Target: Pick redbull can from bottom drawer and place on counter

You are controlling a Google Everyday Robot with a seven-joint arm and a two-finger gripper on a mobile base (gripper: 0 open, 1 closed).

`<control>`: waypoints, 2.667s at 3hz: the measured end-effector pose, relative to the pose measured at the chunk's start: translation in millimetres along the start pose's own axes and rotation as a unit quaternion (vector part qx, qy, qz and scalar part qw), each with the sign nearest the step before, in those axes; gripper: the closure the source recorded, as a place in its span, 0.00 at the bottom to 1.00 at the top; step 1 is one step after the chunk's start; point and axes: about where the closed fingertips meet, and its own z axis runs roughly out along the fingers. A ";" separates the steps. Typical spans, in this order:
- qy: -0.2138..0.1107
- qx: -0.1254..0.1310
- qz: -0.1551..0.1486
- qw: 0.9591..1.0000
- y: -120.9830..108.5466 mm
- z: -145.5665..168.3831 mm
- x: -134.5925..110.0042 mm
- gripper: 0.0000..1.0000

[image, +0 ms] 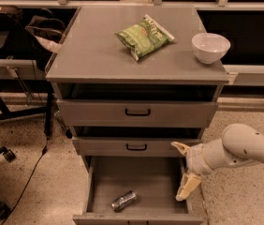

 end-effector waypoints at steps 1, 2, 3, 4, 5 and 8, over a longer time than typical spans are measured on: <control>-0.014 -0.037 0.007 0.999 -1.7 60.9 28.5 0.00; -0.022 -0.074 0.010 0.997 -2.4 106.2 42.8 0.00; -0.022 -0.074 0.010 0.997 -2.4 106.2 42.8 0.00; -0.015 -0.048 0.017 0.999 -0.8 129.2 48.4 0.00; -0.006 -0.027 0.025 0.999 -4.9 157.3 57.2 0.00; -0.017 -0.054 0.040 0.998 1.7 220.0 78.4 0.00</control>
Offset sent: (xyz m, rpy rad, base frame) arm 0.0316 0.0383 -0.1494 0.0445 0.1817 0.1185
